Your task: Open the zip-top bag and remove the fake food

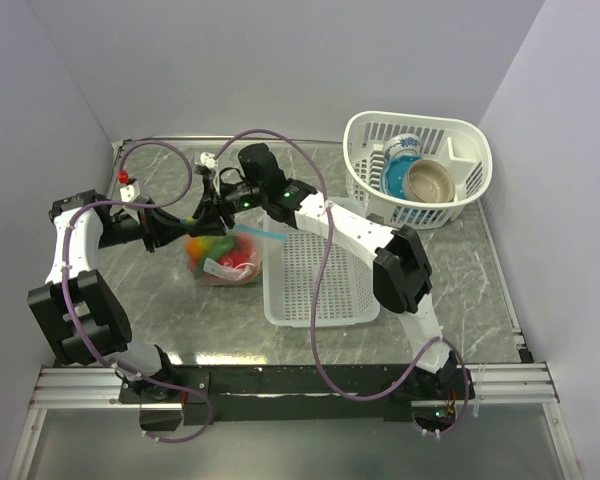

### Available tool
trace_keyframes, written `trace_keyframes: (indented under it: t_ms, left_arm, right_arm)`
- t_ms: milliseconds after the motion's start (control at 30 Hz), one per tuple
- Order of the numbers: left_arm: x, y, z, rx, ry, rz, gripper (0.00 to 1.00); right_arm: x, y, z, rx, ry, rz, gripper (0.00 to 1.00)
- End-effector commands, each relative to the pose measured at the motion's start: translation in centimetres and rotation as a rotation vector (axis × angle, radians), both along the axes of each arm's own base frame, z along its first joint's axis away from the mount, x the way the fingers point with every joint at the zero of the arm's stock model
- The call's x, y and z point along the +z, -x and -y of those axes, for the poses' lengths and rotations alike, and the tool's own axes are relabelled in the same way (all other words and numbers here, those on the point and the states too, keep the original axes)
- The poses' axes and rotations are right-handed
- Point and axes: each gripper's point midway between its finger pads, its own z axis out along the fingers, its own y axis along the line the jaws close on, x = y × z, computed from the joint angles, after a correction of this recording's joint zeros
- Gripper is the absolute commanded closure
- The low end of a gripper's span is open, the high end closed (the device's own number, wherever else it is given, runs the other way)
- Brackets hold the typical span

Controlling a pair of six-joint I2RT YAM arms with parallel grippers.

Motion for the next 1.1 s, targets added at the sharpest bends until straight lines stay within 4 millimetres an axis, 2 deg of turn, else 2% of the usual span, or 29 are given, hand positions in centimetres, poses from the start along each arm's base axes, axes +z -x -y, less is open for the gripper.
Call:
trace_keyframes:
  t_ms: [0,300,600,1067]
  left_arm:
    - [2.1,-0.1,0.5,0.006,0.097,0.036,0.83]
    - [1.9,0.0,0.5,0.007,0.095,0.028,0.83]
    - [2.2,0.0,0.5,0.008,0.099,0.028,0.83]
    - [2.1,0.2,0.6,0.005,0.089,0.032,0.83]
  right_arm:
    - [5.7,1.4,0.9,0.003,-0.103,0.114,0.52]
    - [6.6,0.4,0.7,-0.051,-0.116,0.188,0.52]
    - [5.9,-0.2,0.3,-0.061,-0.095,0.190,0.54]
    - [6.3,-0.4,-0.2,-0.067,-0.113,0.173,0.74]
